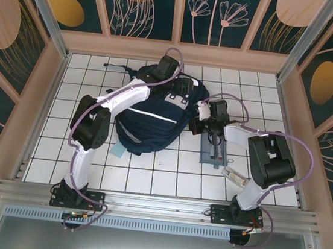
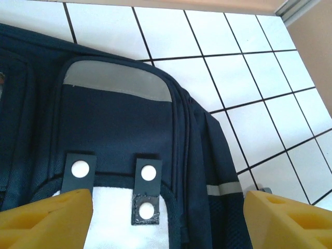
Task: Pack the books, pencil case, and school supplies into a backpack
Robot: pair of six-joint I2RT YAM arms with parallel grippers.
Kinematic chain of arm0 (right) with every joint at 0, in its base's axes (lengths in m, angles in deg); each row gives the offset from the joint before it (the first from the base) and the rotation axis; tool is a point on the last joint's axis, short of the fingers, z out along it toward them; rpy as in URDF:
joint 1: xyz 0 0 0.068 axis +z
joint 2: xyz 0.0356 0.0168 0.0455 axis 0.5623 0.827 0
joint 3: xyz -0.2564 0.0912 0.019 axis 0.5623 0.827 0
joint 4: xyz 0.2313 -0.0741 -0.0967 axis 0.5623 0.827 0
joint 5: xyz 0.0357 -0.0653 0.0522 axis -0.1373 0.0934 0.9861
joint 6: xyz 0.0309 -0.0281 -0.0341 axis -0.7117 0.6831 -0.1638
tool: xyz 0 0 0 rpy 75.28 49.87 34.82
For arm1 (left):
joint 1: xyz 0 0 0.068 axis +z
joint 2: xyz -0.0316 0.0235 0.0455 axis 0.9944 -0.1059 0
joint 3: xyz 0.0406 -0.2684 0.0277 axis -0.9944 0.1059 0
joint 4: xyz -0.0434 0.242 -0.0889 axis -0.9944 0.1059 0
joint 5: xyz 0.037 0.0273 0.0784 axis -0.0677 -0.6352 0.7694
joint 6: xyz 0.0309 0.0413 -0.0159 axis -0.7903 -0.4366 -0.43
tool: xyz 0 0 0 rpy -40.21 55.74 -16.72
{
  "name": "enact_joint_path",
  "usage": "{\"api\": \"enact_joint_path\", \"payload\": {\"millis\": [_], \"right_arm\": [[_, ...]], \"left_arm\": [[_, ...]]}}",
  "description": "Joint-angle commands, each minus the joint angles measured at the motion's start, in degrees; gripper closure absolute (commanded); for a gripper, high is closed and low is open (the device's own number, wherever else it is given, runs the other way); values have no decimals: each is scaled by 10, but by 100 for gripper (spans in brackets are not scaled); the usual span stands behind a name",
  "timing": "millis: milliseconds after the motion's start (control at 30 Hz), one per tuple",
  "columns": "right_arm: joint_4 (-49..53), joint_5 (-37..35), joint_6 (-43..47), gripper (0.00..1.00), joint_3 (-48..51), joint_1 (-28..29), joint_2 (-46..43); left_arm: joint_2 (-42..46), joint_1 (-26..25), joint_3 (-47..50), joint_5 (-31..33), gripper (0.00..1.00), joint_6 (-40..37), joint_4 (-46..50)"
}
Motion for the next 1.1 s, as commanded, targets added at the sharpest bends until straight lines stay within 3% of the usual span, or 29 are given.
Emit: {"api": "enact_joint_path", "payload": {"millis": [0,133,433,667,833,1067], "right_arm": [[-26,2,-32,100,9,3,3],[-24,13,-42,100,0,4,15],[10,24,-64,100,-21,12,23],[135,24,-45,100,-31,90,20],[190,-14,-62,100,-24,172,-1],[182,-47,-84,100,-40,186,4]], "left_arm": [[-44,-4,-39,34,24,-5,8],[-98,-4,-63,59,25,-17,40],[-220,-8,-137,45,27,-12,87],[-331,-6,-242,60,35,80,111],[-326,-6,-214,66,40,139,42],[-318,2,-246,61,37,127,38]]}}
